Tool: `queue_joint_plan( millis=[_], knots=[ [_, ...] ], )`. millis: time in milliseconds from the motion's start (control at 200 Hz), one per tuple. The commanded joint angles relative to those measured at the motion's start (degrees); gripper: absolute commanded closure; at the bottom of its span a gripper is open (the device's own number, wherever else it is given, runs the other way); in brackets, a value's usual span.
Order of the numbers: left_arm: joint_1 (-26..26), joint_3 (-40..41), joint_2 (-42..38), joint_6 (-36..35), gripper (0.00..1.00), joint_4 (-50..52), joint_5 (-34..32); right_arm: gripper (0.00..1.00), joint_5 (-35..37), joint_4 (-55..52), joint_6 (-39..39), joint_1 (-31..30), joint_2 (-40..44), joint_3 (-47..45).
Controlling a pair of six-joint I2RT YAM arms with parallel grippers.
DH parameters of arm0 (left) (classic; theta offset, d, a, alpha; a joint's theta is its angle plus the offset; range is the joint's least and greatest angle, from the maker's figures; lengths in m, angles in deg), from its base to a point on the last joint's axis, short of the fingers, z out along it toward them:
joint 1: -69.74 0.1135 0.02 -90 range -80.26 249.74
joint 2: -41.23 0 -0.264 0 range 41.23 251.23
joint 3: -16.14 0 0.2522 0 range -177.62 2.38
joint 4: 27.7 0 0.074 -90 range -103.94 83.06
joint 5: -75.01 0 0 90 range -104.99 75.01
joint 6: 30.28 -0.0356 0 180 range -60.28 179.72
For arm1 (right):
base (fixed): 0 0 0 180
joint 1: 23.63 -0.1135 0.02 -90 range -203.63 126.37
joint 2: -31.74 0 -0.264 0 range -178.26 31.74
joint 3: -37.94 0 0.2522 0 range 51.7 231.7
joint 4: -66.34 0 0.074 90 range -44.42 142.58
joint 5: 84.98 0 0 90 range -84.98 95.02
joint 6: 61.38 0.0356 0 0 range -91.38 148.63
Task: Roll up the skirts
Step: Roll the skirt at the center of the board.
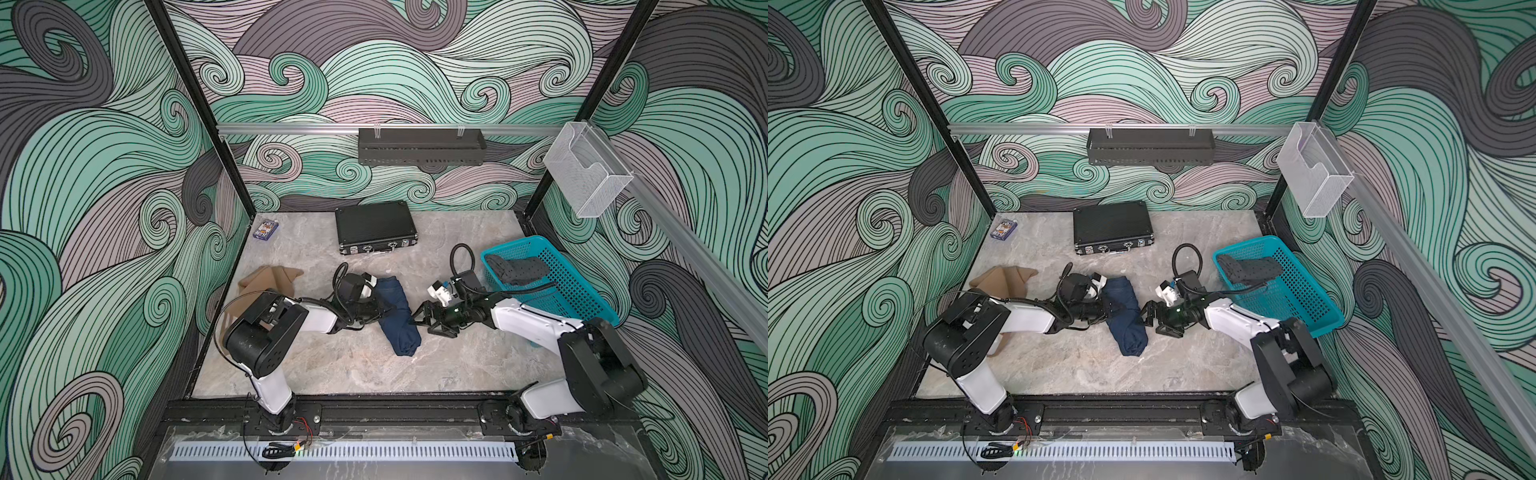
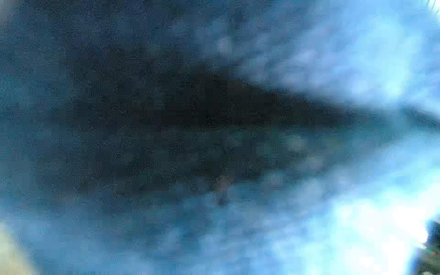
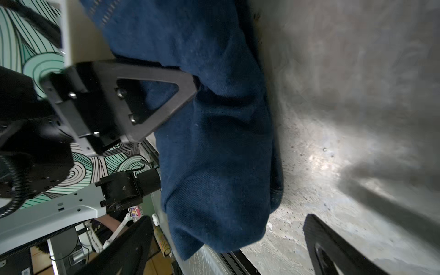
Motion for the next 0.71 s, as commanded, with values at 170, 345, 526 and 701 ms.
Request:
queue_joint_plan(
  millis=[170, 345, 526, 701],
  knots=[
    [-0.1, -2.9, -1.2, -0.3, 1.00, -0.6, -0.7, 0.20, 1.2, 9.0, 1.6, -7.9, -7.8, -5.3],
    [1.5, -3.9, -0.2, 1.9, 1.00, -1.1, 0.7, 0.52, 3.1, 9.0, 0.2, -8.6, -8.6, -10.8],
    [2.6, -4.4, 0.4, 2.4, 1.00, -1.1, 1.2, 0.69, 7.4, 9.4, 0.2, -10.1, -8.2, -14.0],
    [3.0, -4.5, 0.9, 2.3, 1.00, -1.4, 2.5, 0.70, 8.0, 9.2, -0.8, -10.2, -6.4, -16.3]
  ],
)
